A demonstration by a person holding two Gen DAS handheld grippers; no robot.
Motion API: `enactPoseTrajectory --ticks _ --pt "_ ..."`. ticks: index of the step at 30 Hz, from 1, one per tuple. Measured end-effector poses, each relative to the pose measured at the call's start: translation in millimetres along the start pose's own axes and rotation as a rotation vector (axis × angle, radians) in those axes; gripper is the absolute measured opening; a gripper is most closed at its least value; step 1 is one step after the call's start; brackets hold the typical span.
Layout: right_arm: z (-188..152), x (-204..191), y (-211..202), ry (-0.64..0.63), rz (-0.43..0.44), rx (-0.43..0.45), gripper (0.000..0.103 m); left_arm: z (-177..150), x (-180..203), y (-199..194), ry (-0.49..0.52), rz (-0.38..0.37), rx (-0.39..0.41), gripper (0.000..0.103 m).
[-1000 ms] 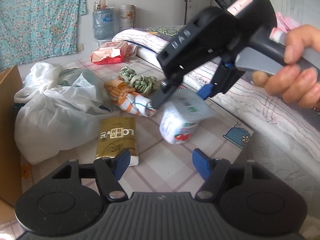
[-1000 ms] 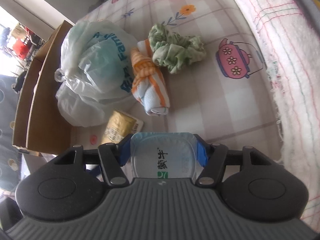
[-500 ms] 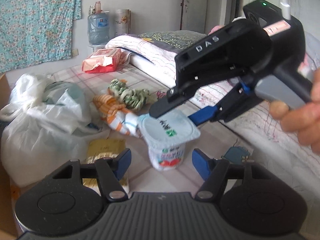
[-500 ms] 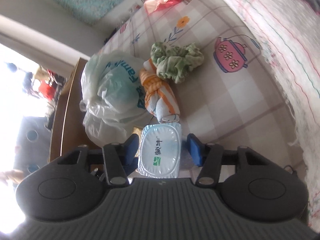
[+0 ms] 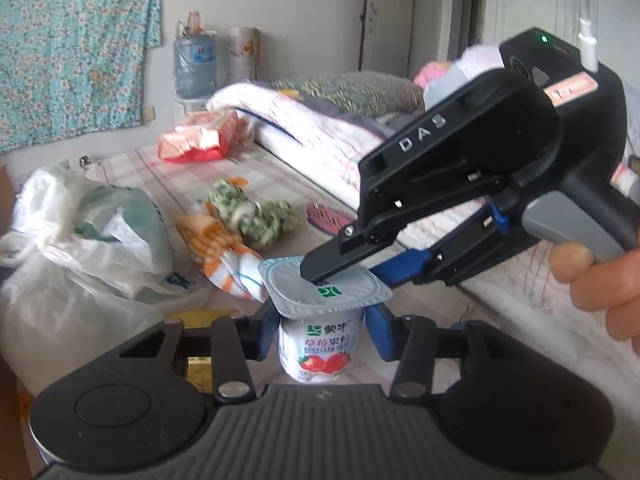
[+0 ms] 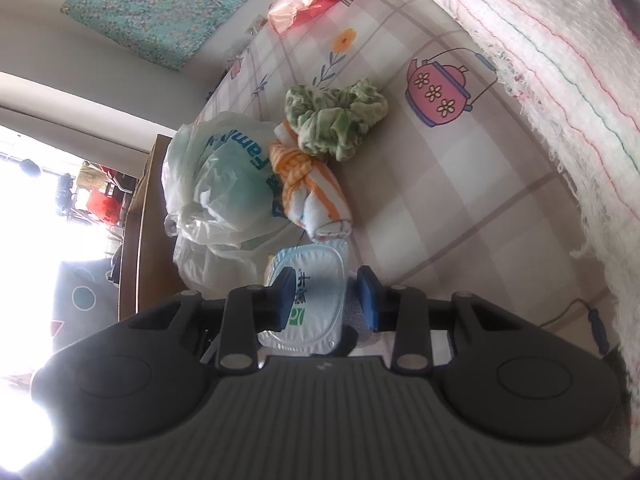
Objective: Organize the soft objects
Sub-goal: 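Carry the yogurt cup with both tools over the cardboard box, then open the right tool while the left tool lowers the cup into the box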
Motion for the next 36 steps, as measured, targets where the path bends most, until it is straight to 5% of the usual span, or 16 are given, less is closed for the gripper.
enactPoseTrajectory --ticks 7,14,23,28,36 --pt "6 -61 -12 -0.109 0.042 0.031 0.033 29 -31 -46 -0.032 0.074 0.124 0.049" --pt "9 -172 0 -0.309 0.146 0.018 0.035 56 -91 -113 -0.079 0.260 0.247 0.049" --pt "-20 -306 85 -0.500 0.234 -0.183 0.037 42 -177 -170 -0.218 0.489 0.170 0.049" --pt "-45 -341 144 -0.578 0.166 -0.342 0.039 17 -215 -167 -0.365 0.473 0.039 0.049" --pt "-72 -335 199 -0.666 -0.025 -0.519 0.040 -16 -248 -148 -0.562 0.296 -0.125 0.049"
Point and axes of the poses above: each gripper's, at about its wrist camera, not at the fingertips, and y roughly the way its jaws point, x to its right, z to its top, the point moved 7 cm from there along y, roughly the way its jaws point, and after that the axes turned 2 degrees about -z, right-handed, at the moved point
